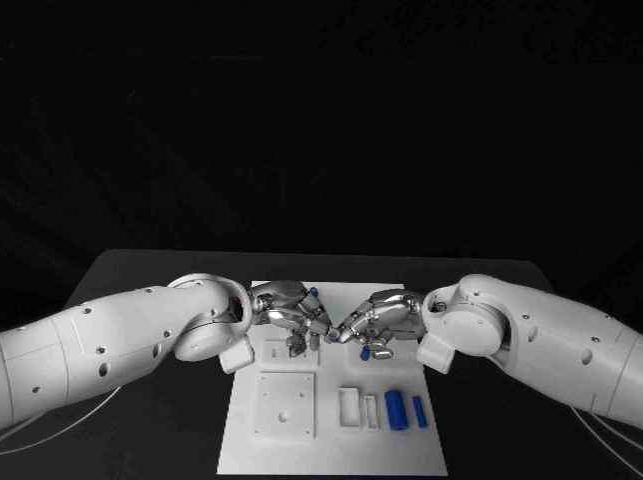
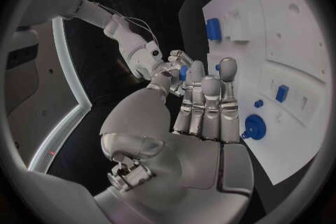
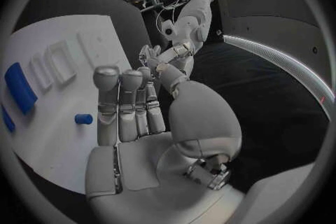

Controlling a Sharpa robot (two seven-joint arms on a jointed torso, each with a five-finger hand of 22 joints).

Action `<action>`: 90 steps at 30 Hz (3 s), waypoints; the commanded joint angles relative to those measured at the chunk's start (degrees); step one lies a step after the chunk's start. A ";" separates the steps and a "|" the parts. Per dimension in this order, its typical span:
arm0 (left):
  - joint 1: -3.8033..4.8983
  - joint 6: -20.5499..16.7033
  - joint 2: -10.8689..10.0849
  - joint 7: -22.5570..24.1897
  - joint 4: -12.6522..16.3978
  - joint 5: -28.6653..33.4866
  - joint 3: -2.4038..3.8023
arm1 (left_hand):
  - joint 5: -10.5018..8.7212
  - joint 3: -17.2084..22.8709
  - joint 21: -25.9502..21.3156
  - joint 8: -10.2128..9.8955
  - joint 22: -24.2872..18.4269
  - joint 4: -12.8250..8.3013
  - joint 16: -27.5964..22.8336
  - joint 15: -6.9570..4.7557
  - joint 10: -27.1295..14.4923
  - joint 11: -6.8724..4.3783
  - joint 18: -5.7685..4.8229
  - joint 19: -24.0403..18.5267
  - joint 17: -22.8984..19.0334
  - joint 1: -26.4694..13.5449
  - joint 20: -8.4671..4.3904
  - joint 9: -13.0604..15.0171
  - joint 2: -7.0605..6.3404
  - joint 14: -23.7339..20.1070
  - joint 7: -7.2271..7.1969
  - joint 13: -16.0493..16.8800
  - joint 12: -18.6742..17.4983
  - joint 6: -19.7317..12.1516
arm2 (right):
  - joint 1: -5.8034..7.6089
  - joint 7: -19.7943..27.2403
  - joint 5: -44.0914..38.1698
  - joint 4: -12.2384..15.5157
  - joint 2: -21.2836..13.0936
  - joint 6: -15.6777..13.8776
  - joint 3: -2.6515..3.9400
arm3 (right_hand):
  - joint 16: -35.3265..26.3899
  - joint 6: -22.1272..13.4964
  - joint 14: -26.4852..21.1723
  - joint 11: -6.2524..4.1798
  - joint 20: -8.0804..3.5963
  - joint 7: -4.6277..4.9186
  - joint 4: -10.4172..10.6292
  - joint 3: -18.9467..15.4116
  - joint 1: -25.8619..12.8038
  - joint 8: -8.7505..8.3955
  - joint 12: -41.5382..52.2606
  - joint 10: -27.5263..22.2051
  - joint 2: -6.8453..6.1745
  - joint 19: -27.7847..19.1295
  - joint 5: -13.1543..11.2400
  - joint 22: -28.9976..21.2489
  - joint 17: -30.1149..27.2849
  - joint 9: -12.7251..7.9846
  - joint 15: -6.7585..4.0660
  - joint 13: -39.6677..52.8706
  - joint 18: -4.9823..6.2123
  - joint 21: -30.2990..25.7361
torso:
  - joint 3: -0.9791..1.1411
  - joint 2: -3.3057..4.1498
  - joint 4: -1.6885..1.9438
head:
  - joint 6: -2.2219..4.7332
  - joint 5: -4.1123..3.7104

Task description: Assemble the parts on the task board

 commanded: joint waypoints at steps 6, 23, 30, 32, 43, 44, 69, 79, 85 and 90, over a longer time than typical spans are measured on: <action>-0.03 -0.03 -0.01 1.94 0.12 1.83 0.05 | 0.64 5.71 0.32 -0.45 1.17 -6.14 -0.25 -0.14 1.60 -1.24 0.29 -0.11 0.23 0.20 -0.36 0.19 0.43 0.46 -1.88 0.17 -0.41 2.46 | 0.03 2.14 0.88 0.44 -0.51 -3.67 0.05 | -3.84 -9.25 -3.10 1.58 1.40 2.54 0.43 -4.68 -1.80 0.24 -2.02 -2.42 -3.37 -3.37 4.84 -0.76 -2.67 -4.39 1.49 -2.96 1.63 -14.61 | 0.10 -0.04 0.01 | 0.18 0.27; -0.20 -3.15 -2.31 1.49 -0.35 0.96 0.08 | 2.15 5.98 0.95 -0.79 1.17 -6.63 -0.32 -0.25 2.04 -1.44 0.42 0.07 0.77 -0.16 -0.48 0.56 0.02 0.99 -2.00 0.46 -0.51 3.03 | -0.05 3.94 0.43 0.45 -2.90 -8.28 0.11 | -2.62 -13.58 -5.20 2.33 2.28 3.32 2.83 -10.18 -2.13 0.24 1.63 -5.45 -4.62 -3.84 16.31 -5.18 -6.08 -5.27 2.22 -11.48 2.45 -21.79 | 0.09 -0.01 -0.02 | 0.14 0.57; -0.15 -4.49 -3.19 -3.13 -0.62 -2.51 0.10 | 2.93 6.03 1.33 -1.03 1.16 -6.94 -0.38 -0.38 2.58 -1.65 0.39 0.30 1.02 -0.36 -0.61 0.54 -0.34 1.51 -2.14 0.50 -0.62 3.62 | -0.04 7.57 -2.85 0.88 -4.30 -13.46 1.61 | -2.46 -11.67 -4.47 1.93 1.92 2.92 2.81 -8.67 -2.80 0.21 2.38 -4.98 -4.66 -3.25 18.09 -5.19 -6.66 -5.23 1.82 -11.95 2.41 -21.38 | 0.13 -0.29 -0.03 | -0.07 0.76; -0.07 -4.72 -3.72 -6.36 -0.26 -4.15 0.15 | 3.25 6.09 1.50 -1.20 1.12 -7.10 -0.57 -0.50 2.94 -1.78 0.29 0.56 1.06 -0.55 -0.74 0.48 -0.45 1.99 -2.21 0.47 -0.76 3.95 | 0.07 9.09 -5.33 0.99 -4.89 -15.87 2.57 | -2.38 -10.99 -4.18 1.84 1.78 2.76 2.95 -8.55 -3.15 0.23 2.68 -4.69 -4.70 -3.01 17.77 -5.15 -6.79 -5.23 1.69 -12.00 2.36 -21.14 | 0.14 -0.46 -0.01 | -0.08 1.06; 0.94 -7.38 -5.61 -23.15 2.20 -8.09 -0.04 | 6.73 6.54 1.52 -1.97 1.00 -8.61 -2.05 -1.23 5.44 -2.49 -0.14 2.22 2.23 -2.23 -1.51 0.33 -1.31 5.18 -2.81 0.11 -2.09 6.03 | 2.60 12.11 -15.01 -1.71 -5.66 -21.24 3.95 | -2.15 -10.34 -3.52 1.65 1.58 2.48 4.83 -10.54 -3.19 0.23 3.48 -3.98 -5.12 -2.28 16.71 -5.46 -7.10 -5.26 1.50 -12.39 2.12 -20.16 | 0.46 -1.80 0.06 | -1.36 2.61; 0.97 -8.02 -5.56 -24.52 2.26 -8.64 -0.09 | 7.27 6.57 1.59 -1.97 1.01 -8.72 -2.01 -1.33 5.72 -2.58 -0.13 2.45 2.55 -2.47 -1.59 0.34 -1.40 5.60 -2.90 0.11 -2.13 6.25 | 2.92 12.15 -15.30 -2.12 -5.52 -21.45 3.99 | -2.16 -10.30 -3.54 1.65 1.60 2.44 5.00 -10.73 -3.31 0.23 3.50 -3.94 -5.18 -2.31 16.85 -5.48 -7.11 -5.25 1.50 -12.41 2.11 -20.20 | 0.47 -1.90 0.07 | -1.52 2.72; 0.71 -17.08 -1.44 -35.04 0.35 -21.44 -3.98 | 10.85 7.54 1.96 -2.52 1.04 -9.12 -3.78 -2.00 7.86 -3.15 -0.31 3.99 6.43 -3.97 -2.31 0.92 -2.61 8.76 -3.43 0.88 -3.59 7.70 | 4.31 10.30 -23.86 -3.93 -3.54 -27.81 4.12 | -1.92 -9.49 -3.06 1.43 1.42 2.16 7.51 -13.55 -1.97 0.24 4.01 -3.20 -5.65 -1.90 16.63 -5.61 -7.19 -5.24 1.34 -12.62 1.98 -19.09 | 0.94 -3.31 0.08 | -3.31 4.29; -0.60 -16.36 0.63 -34.43 -1.01 -25.35 -4.03 | 10.85 7.59 1.94 -2.64 1.05 -9.12 -3.87 -1.95 7.93 -3.16 -0.36 3.95 6.66 -3.93 -2.27 0.89 -2.60 8.82 -3.40 0.93 -3.71 7.78 | 4.31 10.27 -24.59 -3.44 -3.48 -28.80 4.13 | -1.87 -9.25 -2.83 1.34 1.35 2.10 7.73 -13.33 -1.89 0.23 4.00 -2.88 -5.72 -1.68 16.77 -5.52 -7.19 -5.24 1.26 -12.67 1.98 -18.61 | 0.85 -3.29 0.08 | -3.60 3.86; -1.55 -15.49 1.47 -33.79 -2.13 -27.27 -4.02 | 10.83 7.64 1.94 -2.71 1.05 -9.14 -3.93 -1.96 7.95 -3.16 -0.36 3.98 6.74 -3.90 -2.27 0.88 -2.62 8.87 -3.39 0.97 -3.75 7.79 | 4.30 10.15 -24.69 -3.30 -3.53 -28.86 4.13 | -1.90 -9.21 -2.73 1.30 1.32 2.10 7.70 -12.94 -1.72 0.23 3.90 -2.78 -5.79 -1.64 16.63 -5.53 -7.19 -5.26 1.23 -12.71 1.97 -18.45 | 0.78 -3.31 0.14 | -3.84 3.67; -2.39 -14.98 2.05 -32.10 -3.19 -28.33 -4.00 | 10.68 7.71 1.87 -2.83 1.03 -9.11 -4.38 -1.96 7.81 -3.11 -0.35 3.92 6.48 -3.81 -2.28 0.93 -2.59 8.69 -3.33 1.06 -3.88 7.68 | 4.30 10.10 -24.71 -3.32 -3.54 -28.84 4.13 | -1.93 -9.17 -2.66 1.27 1.30 2.09 7.67 -12.66 -1.68 0.23 3.84 -2.68 -5.76 -1.62 16.56 -5.54 -7.20 -5.26 1.21 -12.73 1.97 -18.39 | 0.75 -3.26 0.12 | -3.53 3.16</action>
